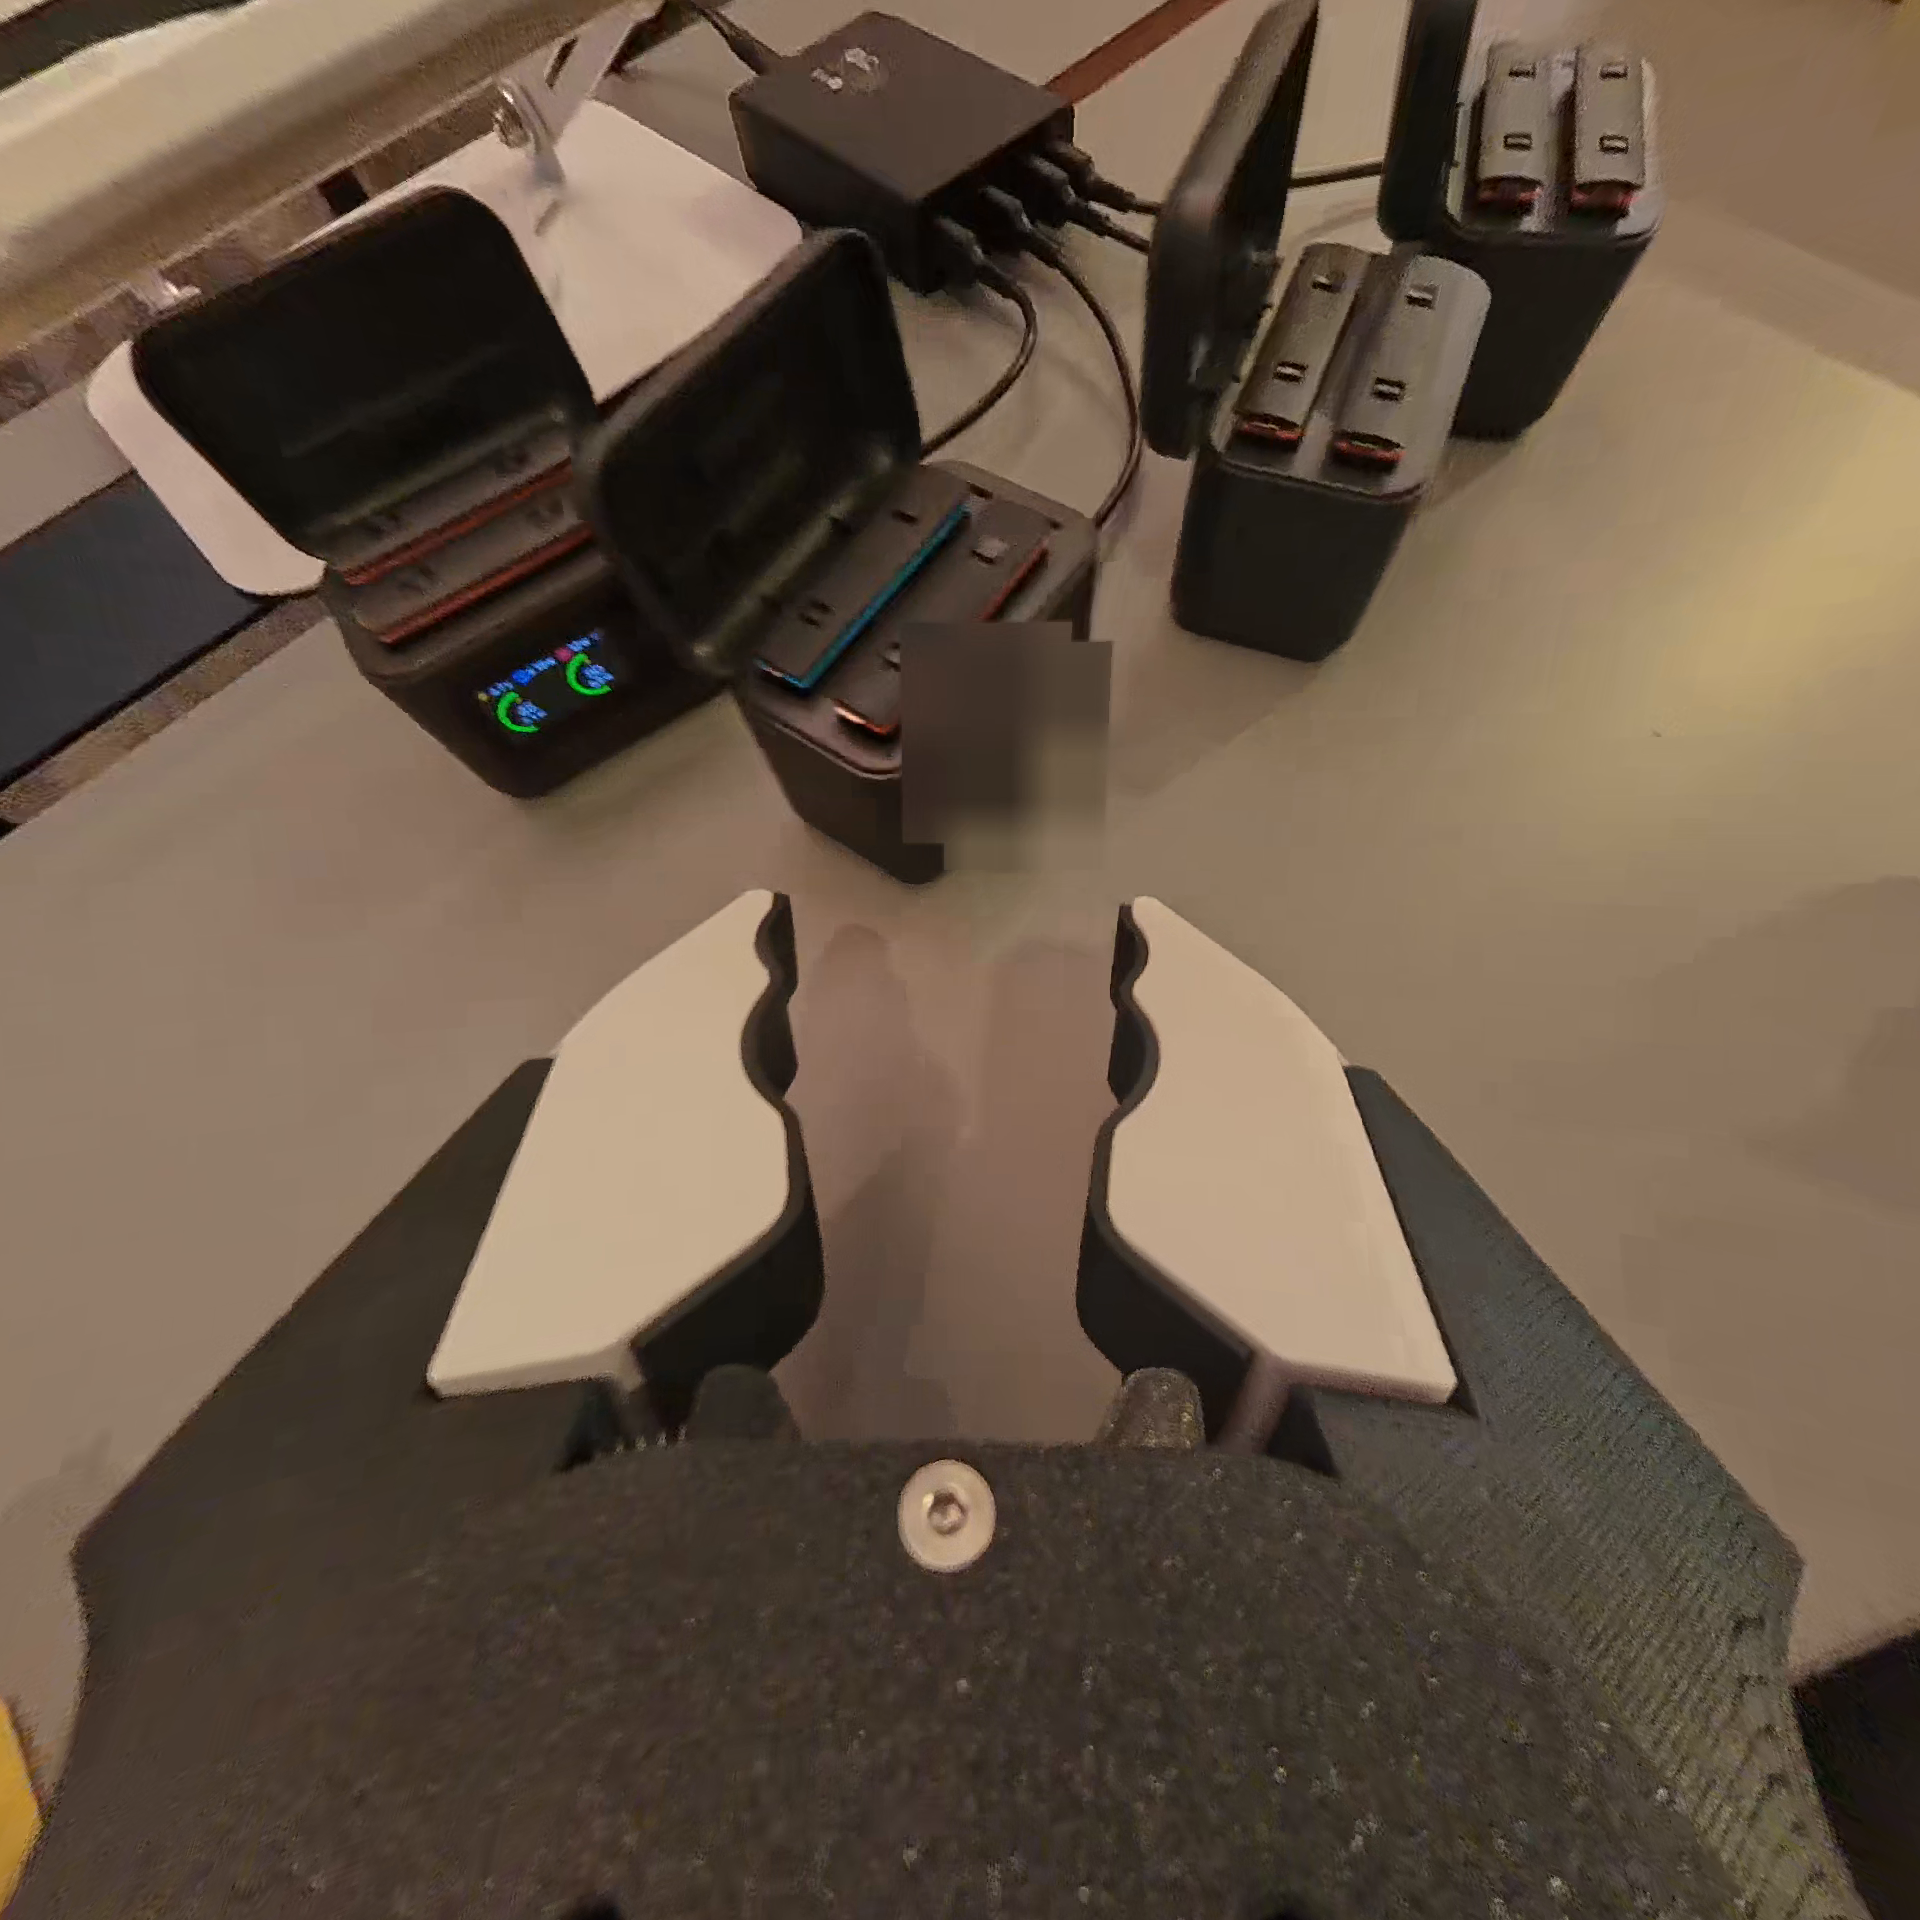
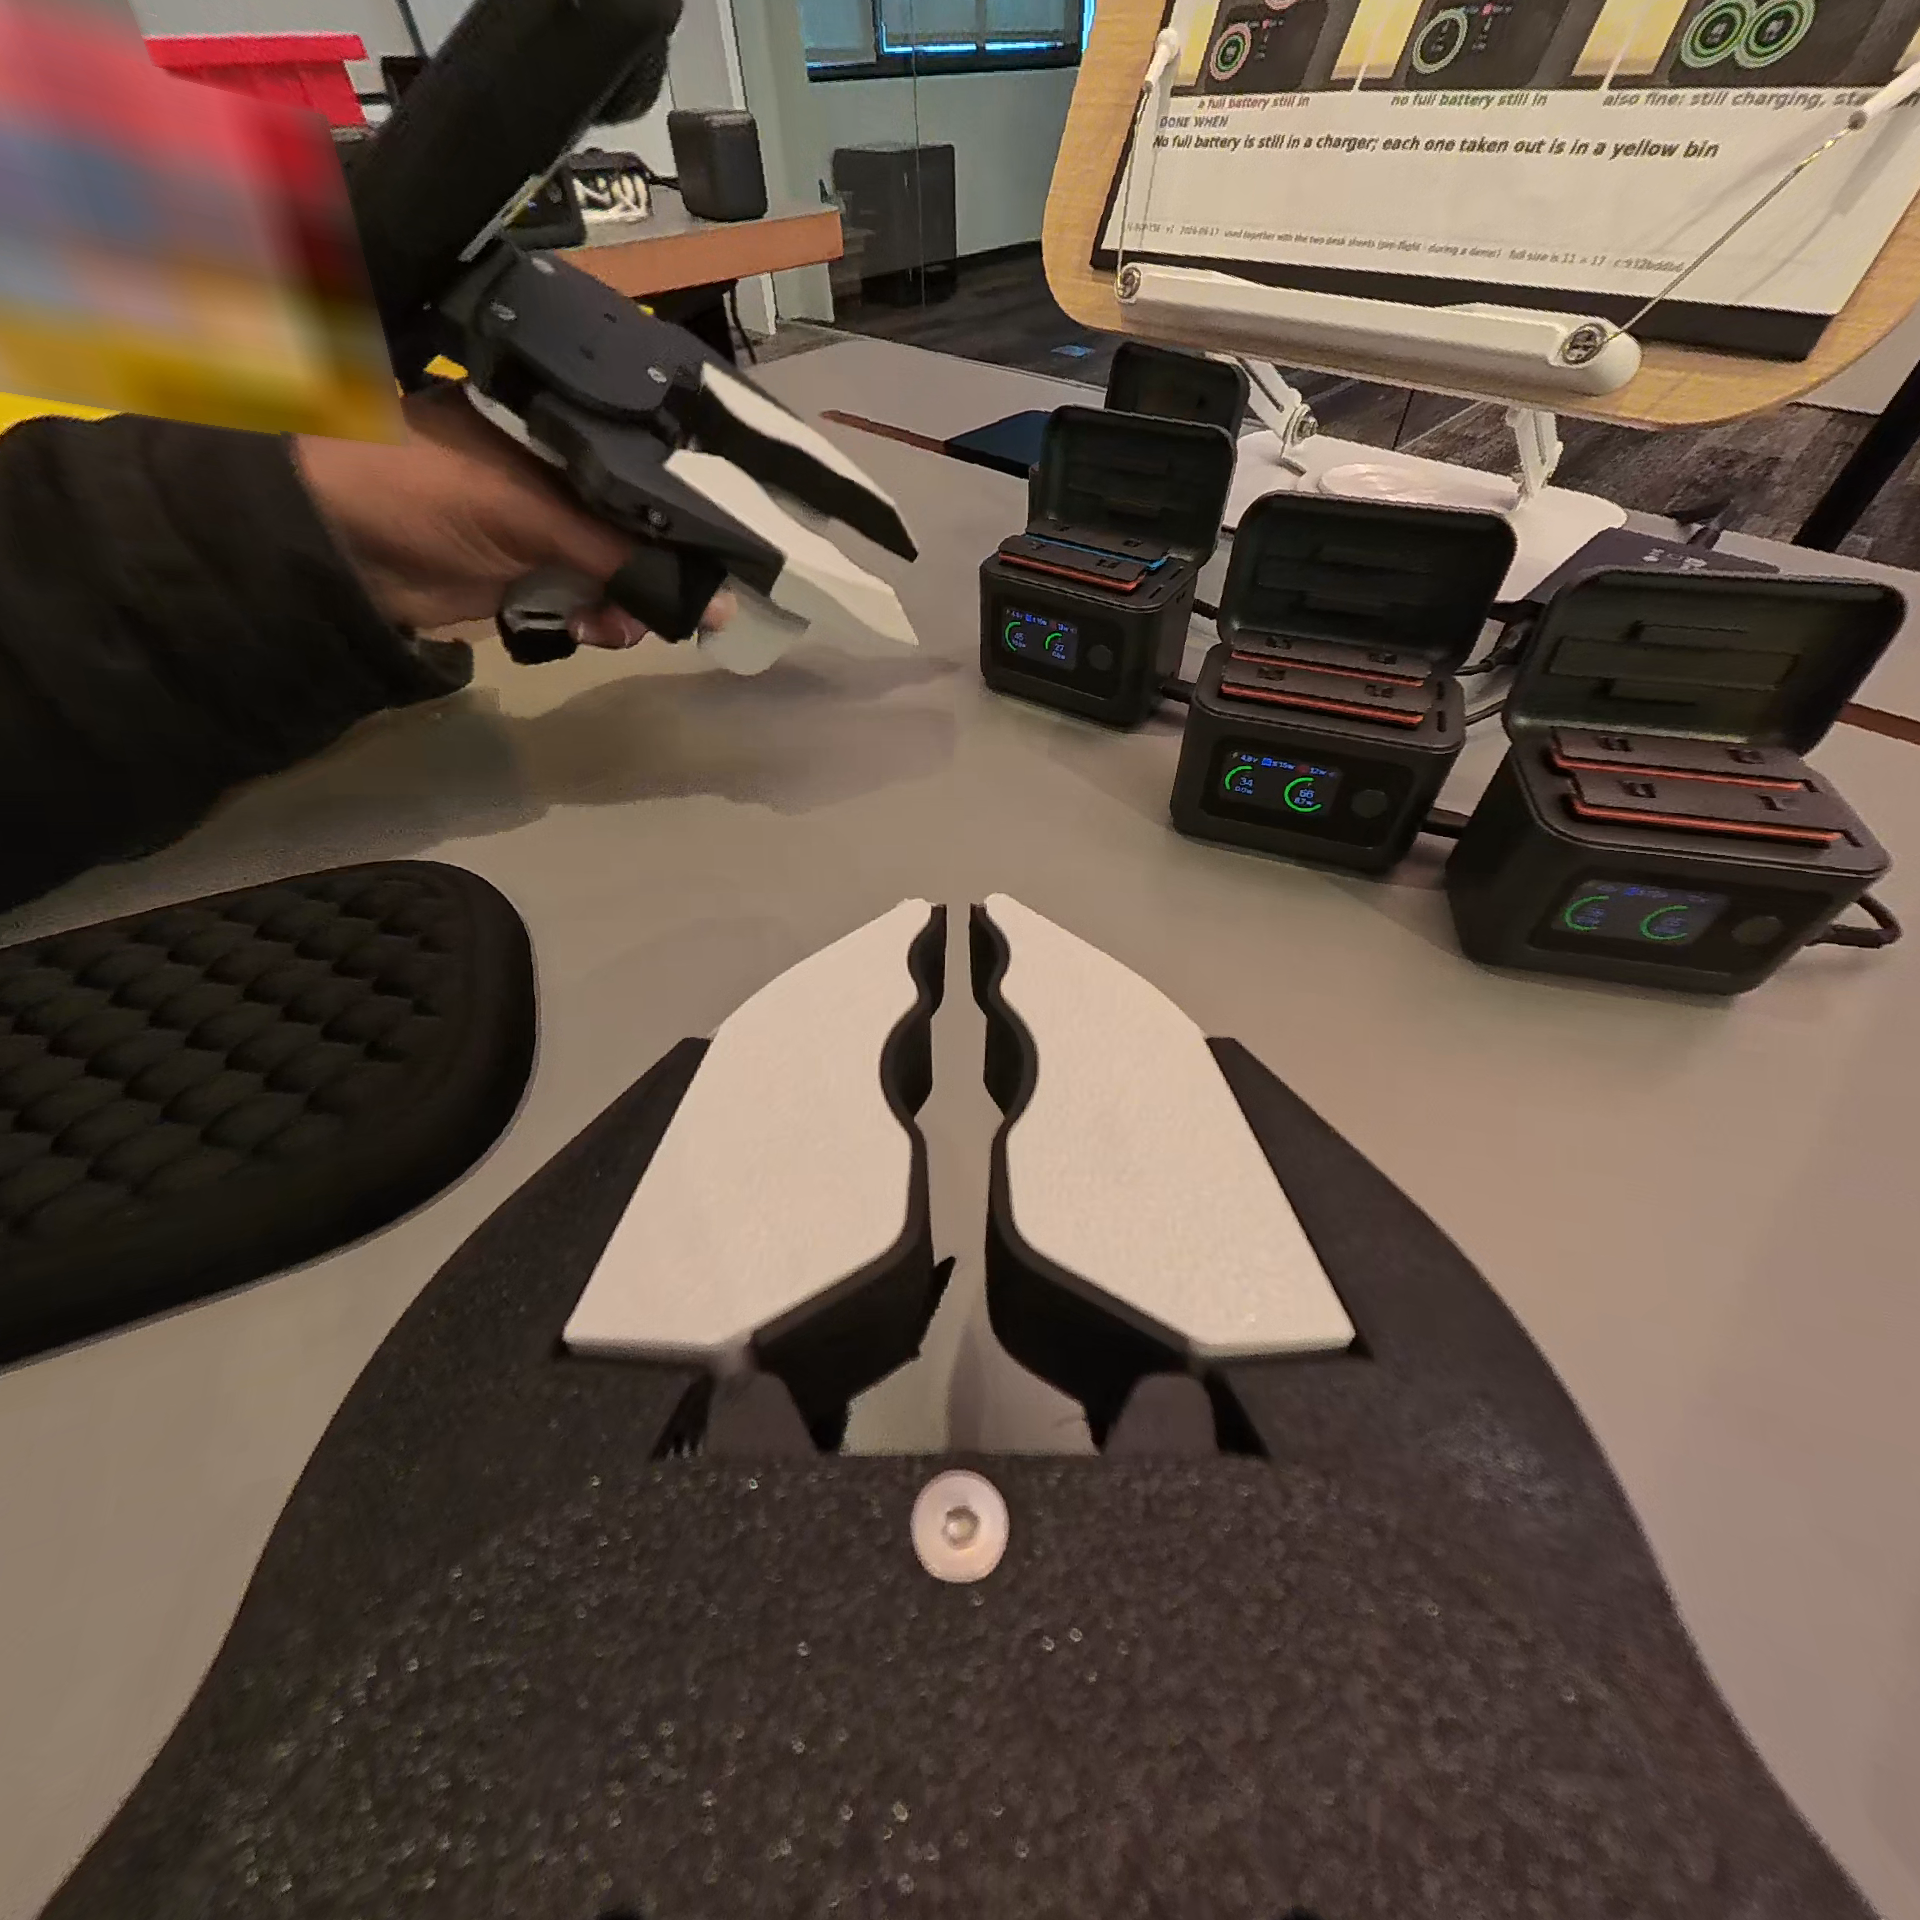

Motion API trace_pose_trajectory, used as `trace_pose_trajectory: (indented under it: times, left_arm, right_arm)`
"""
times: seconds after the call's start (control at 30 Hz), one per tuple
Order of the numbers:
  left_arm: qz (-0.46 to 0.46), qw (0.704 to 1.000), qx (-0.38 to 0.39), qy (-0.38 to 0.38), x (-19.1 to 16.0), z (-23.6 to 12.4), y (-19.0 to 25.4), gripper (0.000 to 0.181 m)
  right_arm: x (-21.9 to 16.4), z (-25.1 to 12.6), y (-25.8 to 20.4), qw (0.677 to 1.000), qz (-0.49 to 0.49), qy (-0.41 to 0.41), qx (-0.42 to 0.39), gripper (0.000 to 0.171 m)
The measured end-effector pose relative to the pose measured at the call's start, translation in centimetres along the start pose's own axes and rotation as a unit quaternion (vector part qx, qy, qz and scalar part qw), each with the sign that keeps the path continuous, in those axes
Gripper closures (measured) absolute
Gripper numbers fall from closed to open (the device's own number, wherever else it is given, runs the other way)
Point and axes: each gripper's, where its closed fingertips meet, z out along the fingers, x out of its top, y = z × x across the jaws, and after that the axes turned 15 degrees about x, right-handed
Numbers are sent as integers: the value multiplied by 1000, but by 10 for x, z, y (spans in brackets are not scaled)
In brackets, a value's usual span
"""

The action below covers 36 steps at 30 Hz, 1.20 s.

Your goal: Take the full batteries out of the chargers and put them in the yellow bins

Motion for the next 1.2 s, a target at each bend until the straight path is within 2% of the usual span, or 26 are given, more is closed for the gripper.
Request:
trace_pose_trajectory:
  times: [0.2, 0.47, 0.63, 0.9, 1.2]
  left_arm:
    - [-26, 999, 24, -8, 3, -19, 43, 127]
    - [-50, 996, 71, -15, -1, -38, 77, 127]
    - [-63, 992, 105, -14, -3, -50, 76, 142]
    - [-62, 989, 137, -15, -7, -53, 70, 157]
    - [-59, 989, 135, -15, -8, -51, 71, 158]
  right_arm:
    - [3, -3, 2, 1000, 1, 7, -6, 167]
    - [5, -5, 4, 1000, 2, 10, -11, 166]
    - [5, -5, 3, 1000, -1, 9, -11, 165]
    - [3, -4, 3, 1000, -3, 6, -13, 165]
    - [4, -4, 3, 1000, -2, 7, -13, 165]
